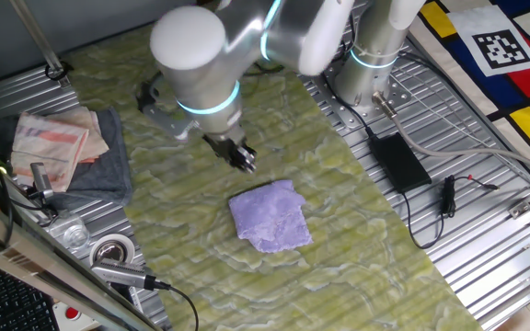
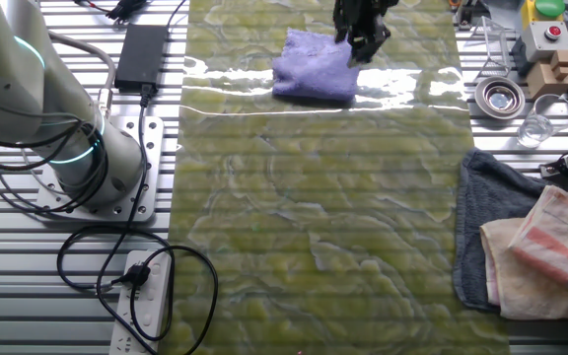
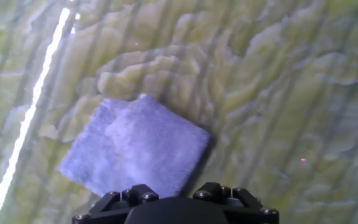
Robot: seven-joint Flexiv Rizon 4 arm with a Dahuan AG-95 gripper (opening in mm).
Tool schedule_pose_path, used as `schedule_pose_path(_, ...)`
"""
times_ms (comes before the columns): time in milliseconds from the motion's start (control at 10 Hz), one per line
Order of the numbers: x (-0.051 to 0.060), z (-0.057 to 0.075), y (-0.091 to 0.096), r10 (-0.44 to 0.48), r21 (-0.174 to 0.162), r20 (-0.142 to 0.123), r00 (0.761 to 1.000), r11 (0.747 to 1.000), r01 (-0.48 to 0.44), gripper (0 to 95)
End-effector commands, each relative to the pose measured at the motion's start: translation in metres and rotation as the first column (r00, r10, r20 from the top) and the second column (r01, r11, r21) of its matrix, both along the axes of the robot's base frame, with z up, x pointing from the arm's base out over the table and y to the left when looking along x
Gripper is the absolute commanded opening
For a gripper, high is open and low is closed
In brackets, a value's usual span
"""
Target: Clean the table with a cloth
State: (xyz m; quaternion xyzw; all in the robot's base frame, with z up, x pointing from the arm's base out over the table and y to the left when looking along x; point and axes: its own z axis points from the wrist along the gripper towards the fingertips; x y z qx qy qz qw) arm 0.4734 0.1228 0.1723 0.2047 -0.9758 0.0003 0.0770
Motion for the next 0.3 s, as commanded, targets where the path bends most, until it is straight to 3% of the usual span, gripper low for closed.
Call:
schedule_pose_path(100,-0.0004,0.0016,-0.0004,-0.021,0.016,0.009,1.000,1.000,0.021,0.0)
schedule_pose_path(300,-0.0019,0.0046,0.0011,-0.026,0.018,0.012,1.000,1.000,0.026,0.0)
